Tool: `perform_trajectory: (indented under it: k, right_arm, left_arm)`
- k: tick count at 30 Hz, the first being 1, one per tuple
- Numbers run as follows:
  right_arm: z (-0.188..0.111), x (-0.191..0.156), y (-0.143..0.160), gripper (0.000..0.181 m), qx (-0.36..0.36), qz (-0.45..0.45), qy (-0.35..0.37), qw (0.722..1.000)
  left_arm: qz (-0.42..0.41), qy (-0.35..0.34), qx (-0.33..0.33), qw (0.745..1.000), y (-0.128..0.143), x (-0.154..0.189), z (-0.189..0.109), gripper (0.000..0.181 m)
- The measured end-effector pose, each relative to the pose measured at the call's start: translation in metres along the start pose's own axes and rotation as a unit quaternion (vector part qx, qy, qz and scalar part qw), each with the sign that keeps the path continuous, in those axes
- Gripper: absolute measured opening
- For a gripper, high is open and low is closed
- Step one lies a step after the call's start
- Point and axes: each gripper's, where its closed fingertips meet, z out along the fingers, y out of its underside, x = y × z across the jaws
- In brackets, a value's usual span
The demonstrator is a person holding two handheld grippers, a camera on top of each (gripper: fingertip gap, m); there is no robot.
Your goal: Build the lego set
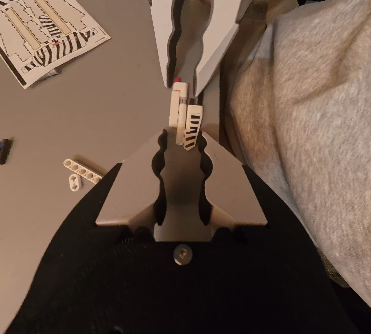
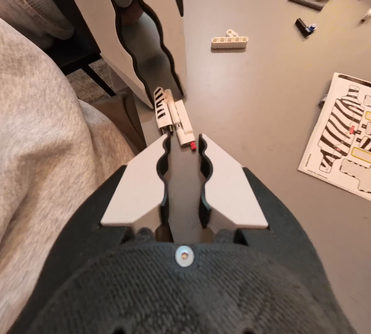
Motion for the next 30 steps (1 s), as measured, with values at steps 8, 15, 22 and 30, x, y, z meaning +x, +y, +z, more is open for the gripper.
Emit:
perform_trajectory:
  k: [8,15,22,30]
  right_arm:
    - [-0.016,0.007,0.01,0.051,0.012,0.003,-0.003,1.0]
    - [-0.02,-0.003,0.013,0.054,0.024,-0.002,-0.035,0.999]
    - [-0.024,0.006,0.018,0.054,0.02,-0.006,-0.008,1.0]
    - [-0.032,0.016,0.016,0.055,0.04,0.025,-0.001,0.999]
  left_arm:
    - [-0.036,-0.021,-0.003,0.999,0.003,-0.01,-0.003,0.048]
    - [-0.042,-0.063,-0.004,0.997,-0.007,-0.018,0.007,0.058]
    - [-0.028,-0.133,-0.026,0.99,-0.016,-0.058,0.01,0.056]
    - [-0.102,-0.191,-0.008,0.976,-0.016,-0.09,0.01,0.051]
